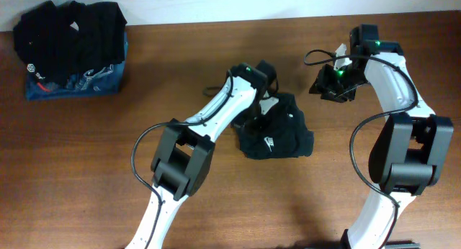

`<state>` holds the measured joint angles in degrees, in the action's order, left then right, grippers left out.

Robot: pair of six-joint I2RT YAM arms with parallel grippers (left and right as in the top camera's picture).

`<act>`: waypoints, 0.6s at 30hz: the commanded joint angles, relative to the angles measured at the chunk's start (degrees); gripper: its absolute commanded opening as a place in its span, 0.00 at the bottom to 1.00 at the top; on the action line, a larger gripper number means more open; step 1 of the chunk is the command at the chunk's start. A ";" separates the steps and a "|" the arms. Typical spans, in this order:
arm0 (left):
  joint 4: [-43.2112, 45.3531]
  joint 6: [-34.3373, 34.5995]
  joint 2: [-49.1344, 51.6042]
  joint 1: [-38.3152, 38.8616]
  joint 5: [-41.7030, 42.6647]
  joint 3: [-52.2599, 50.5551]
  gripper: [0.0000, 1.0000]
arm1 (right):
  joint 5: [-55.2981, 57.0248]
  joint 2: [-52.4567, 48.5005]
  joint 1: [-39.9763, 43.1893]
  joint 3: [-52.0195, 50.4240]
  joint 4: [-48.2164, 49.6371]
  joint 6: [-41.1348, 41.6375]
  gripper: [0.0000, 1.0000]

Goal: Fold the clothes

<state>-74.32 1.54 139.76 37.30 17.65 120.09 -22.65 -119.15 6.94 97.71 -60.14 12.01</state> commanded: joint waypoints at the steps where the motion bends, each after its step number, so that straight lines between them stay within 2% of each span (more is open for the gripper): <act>1: 0.00 0.59 0.07 0.55 2.58 -3.63 0.01 | -0.90 1.42 -0.15 0.66 -0.02 0.24 0.43; 10: -3.82 0.81 0.07 1.81 3.13 -10.23 0.01 | -0.90 1.42 -0.15 0.66 -0.02 0.26 0.43; 18: -6.93 0.74 -0.22 1.81 -3.10 -10.45 0.01 | -0.90 1.42 -0.15 0.66 0.00 0.24 0.43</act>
<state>-80.23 1.74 139.28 38.68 21.12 111.50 -22.65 -119.15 6.94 97.71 -60.14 11.99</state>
